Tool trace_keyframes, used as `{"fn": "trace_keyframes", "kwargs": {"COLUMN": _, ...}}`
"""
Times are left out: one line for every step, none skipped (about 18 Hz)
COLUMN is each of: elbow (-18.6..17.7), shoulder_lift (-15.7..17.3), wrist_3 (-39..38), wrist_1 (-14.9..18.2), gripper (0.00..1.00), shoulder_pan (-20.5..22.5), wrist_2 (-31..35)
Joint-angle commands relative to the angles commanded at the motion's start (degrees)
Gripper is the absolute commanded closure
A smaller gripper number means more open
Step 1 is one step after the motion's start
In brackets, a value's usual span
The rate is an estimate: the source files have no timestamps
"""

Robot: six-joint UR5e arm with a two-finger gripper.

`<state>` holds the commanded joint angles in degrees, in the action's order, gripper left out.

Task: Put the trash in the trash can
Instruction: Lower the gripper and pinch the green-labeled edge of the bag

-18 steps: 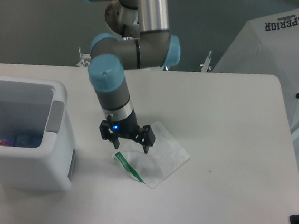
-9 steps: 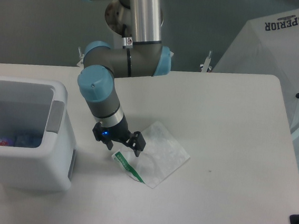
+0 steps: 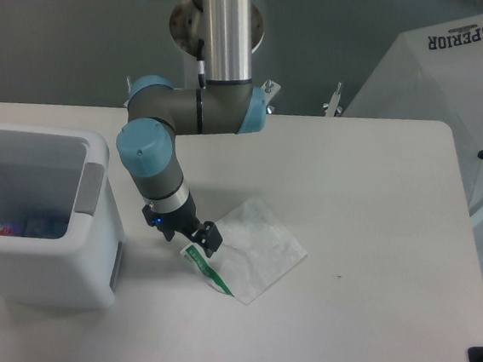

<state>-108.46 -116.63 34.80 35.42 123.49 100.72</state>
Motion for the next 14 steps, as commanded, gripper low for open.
{"fn": "trace_keyframes", "kwargs": {"elbow": 0.4, "shoulder_lift": -0.5, "wrist_3": 0.0, "wrist_1": -0.1, "gripper": 0.0, "shoulder_pan": 0.3, "wrist_2": 0.0}}
{"fn": "trace_keyframes", "kwargs": {"elbow": 0.8, "shoulder_lift": -0.7, "wrist_3": 0.0, "wrist_1": -0.1, "gripper": 0.0, "shoulder_pan": 0.4, "wrist_2": 0.0}}
{"fn": "trace_keyframes", "kwargs": {"elbow": 0.9, "shoulder_lift": -0.8, "wrist_3": 0.0, "wrist_1": 0.0, "gripper": 0.0, "shoulder_pan": 0.6, "wrist_2": 0.0}}
{"fn": "trace_keyframes", "kwargs": {"elbow": 0.9, "shoulder_lift": -0.9, "wrist_3": 0.0, "wrist_1": 0.0, "gripper": 0.0, "shoulder_pan": 0.9, "wrist_2": 0.0}}
{"fn": "trace_keyframes", "kwargs": {"elbow": 1.0, "shoulder_lift": -1.0, "wrist_3": 0.2, "wrist_1": -0.1, "gripper": 0.0, "shoulder_pan": 0.9, "wrist_2": 0.0}}
{"fn": "trace_keyframes", "kwargs": {"elbow": 1.0, "shoulder_lift": -1.1, "wrist_3": 0.2, "wrist_1": 0.0, "gripper": 0.0, "shoulder_pan": 1.0, "wrist_2": 0.0}}
{"fn": "trace_keyframes", "kwargs": {"elbow": 1.0, "shoulder_lift": -1.5, "wrist_3": 0.4, "wrist_1": 0.0, "gripper": 0.01, "shoulder_pan": 1.1, "wrist_2": 0.0}}
{"fn": "trace_keyframes", "kwargs": {"elbow": 1.0, "shoulder_lift": -1.6, "wrist_3": 1.1, "wrist_1": -0.1, "gripper": 0.01, "shoulder_pan": 1.3, "wrist_2": 0.0}}
{"fn": "trace_keyframes", "kwargs": {"elbow": 1.0, "shoulder_lift": -1.6, "wrist_3": 1.6, "wrist_1": -0.1, "gripper": 0.01, "shoulder_pan": 1.8, "wrist_2": 0.0}}
{"fn": "trace_keyframes", "kwargs": {"elbow": 0.9, "shoulder_lift": -1.6, "wrist_3": 1.8, "wrist_1": 0.0, "gripper": 0.01, "shoulder_pan": 2.0, "wrist_2": 0.0}}
{"fn": "trace_keyframes", "kwargs": {"elbow": 1.0, "shoulder_lift": -1.7, "wrist_3": 1.8, "wrist_1": -0.1, "gripper": 0.02, "shoulder_pan": 2.0, "wrist_2": 0.0}}
{"fn": "trace_keyframes", "kwargs": {"elbow": 1.0, "shoulder_lift": -1.8, "wrist_3": 1.8, "wrist_1": -0.1, "gripper": 0.03, "shoulder_pan": 2.1, "wrist_2": 0.0}}
{"fn": "trace_keyframes", "kwargs": {"elbow": 1.0, "shoulder_lift": -1.8, "wrist_3": 1.8, "wrist_1": -0.1, "gripper": 0.03, "shoulder_pan": 2.1, "wrist_2": 0.0}}
{"fn": "trace_keyframes", "kwargs": {"elbow": 1.0, "shoulder_lift": -1.8, "wrist_3": 1.8, "wrist_1": 0.0, "gripper": 0.05, "shoulder_pan": 2.3, "wrist_2": 0.0}}
